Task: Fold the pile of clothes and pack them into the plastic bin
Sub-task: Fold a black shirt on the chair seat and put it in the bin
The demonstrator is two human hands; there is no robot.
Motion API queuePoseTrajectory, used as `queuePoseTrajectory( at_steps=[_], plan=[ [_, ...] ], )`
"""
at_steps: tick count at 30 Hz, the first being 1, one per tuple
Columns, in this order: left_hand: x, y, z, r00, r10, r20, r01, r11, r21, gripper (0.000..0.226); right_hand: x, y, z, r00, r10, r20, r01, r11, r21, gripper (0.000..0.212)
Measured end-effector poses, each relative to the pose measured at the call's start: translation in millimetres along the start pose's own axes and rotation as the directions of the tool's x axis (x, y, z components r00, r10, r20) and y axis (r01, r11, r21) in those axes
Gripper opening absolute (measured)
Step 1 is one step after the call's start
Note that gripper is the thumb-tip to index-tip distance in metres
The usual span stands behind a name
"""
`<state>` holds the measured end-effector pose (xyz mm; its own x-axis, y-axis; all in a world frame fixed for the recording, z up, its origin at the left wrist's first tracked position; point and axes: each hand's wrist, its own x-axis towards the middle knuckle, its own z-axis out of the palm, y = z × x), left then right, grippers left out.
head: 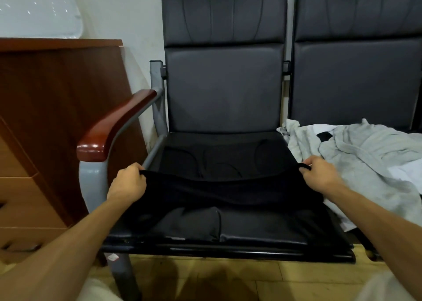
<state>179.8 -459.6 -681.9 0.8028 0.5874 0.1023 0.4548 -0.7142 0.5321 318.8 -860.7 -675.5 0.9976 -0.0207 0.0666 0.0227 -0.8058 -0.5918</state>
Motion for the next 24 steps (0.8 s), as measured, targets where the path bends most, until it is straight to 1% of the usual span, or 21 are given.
queuePoseTrajectory(
  at_steps=[2, 4, 6, 8, 10, 12, 16, 19, 24],
  plan=[
    [0.1, -1.5, -1.1, 0.999, -0.030, -0.021, 0.028, 0.995, -0.099, 0.019, -1.8, -2.1, -1.1, 0.999, -0.029, -0.015, 0.029, 0.999, 0.037, 0.020],
    [-2.9, 1.5, -2.4, 0.999, -0.051, -0.009, 0.047, 0.963, -0.264, 0.019, -4.9, -3.1, -3.0, 0.998, -0.067, -0.013, 0.068, 0.992, 0.109, 0.022],
    [-6.2, 6.0, -3.0, 0.999, -0.029, 0.035, 0.040, 0.918, -0.395, 0.019, -8.3, -3.3, -4.2, 0.993, -0.112, 0.027, 0.104, 0.972, 0.210, 0.019],
    [-11.5, 11.7, -3.9, 0.994, 0.003, 0.106, 0.047, 0.885, -0.464, 0.020, -14.5, -5.3, -6.7, 0.987, -0.125, 0.100, 0.085, 0.937, 0.338, 0.017],
    [-17.4, 17.1, -5.5, 0.987, 0.030, 0.160, 0.048, 0.884, -0.464, 0.017, -20.9, -6.8, -10.1, 0.975, -0.126, 0.181, 0.036, 0.902, 0.430, 0.020],
    [-21.1, 18.5, -8.0, 0.981, 0.035, 0.189, 0.056, 0.887, -0.458, 0.014, -27.2, -5.5, -14.4, 0.962, -0.120, 0.244, -0.012, 0.878, 0.478, 0.024],
    [-24.0, 12.8, -18.6, 0.991, 0.000, 0.134, 0.068, 0.862, -0.503, 0.014, -41.0, -1.2, -28.6, 0.952, -0.086, 0.294, -0.069, 0.874, 0.481, 0.024],
    [-26.5, 10.3, -23.8, 0.997, -0.019, 0.071, 0.055, 0.838, -0.543, 0.013, -49.4, 1.6, -38.0, 0.959, -0.054, 0.280, -0.103, 0.851, 0.514, 0.021],
    [-24.9, 10.2, -22.3, 0.993, -0.098, -0.064, 0.044, 0.817, -0.574, 0.017, -43.9, -1.4, -38.1, 0.988, -0.002, 0.152, -0.080, 0.843, 0.532, 0.022]
  ],
)
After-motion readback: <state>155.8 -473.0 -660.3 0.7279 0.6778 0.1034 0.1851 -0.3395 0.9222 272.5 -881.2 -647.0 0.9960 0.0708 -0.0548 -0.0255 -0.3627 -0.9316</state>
